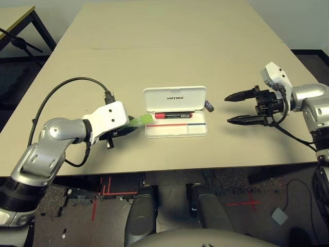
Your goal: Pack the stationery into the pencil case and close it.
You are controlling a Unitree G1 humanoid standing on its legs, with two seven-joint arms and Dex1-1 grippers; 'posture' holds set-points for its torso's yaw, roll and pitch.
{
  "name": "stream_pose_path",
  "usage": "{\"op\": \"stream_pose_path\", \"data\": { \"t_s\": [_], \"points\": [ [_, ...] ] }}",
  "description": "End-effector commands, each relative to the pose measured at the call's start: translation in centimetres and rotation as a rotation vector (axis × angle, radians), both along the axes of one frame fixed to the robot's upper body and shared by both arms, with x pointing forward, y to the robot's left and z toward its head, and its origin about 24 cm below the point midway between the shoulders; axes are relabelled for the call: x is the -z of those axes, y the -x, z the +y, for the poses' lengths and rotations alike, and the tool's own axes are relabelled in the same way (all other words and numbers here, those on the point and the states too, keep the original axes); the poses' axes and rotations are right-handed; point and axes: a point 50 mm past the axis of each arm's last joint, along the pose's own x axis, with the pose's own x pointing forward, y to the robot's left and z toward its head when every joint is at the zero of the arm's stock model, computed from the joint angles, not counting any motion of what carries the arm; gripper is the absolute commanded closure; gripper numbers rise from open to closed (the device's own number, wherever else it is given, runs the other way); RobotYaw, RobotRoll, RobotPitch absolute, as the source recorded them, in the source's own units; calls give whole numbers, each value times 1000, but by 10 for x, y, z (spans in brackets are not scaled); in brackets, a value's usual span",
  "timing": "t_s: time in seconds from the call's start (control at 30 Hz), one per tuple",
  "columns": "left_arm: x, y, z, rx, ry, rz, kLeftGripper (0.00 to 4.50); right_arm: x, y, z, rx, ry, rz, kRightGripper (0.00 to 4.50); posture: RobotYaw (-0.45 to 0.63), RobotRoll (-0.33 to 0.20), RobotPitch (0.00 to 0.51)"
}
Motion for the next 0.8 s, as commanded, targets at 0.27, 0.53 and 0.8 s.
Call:
{"op": "stream_pose_path", "data": {
  "t_s": [0.27, 0.53, 0.8],
  "points": [
    [19, -18, -43, 176, -37, 21, 3401, -5, 7, -4, 32, -13, -13, 0, 18, 0, 120],
    [27, -26, -46, 218, -59, 38, 3401, -6, 10, -7, 49, -14, -18, 0, -2, 0, 126],
    [28, -32, -51, 241, -52, 43, 3401, -7, 12, -6, 58, -21, -23, 0, -11, 0, 126]
  ]
}}
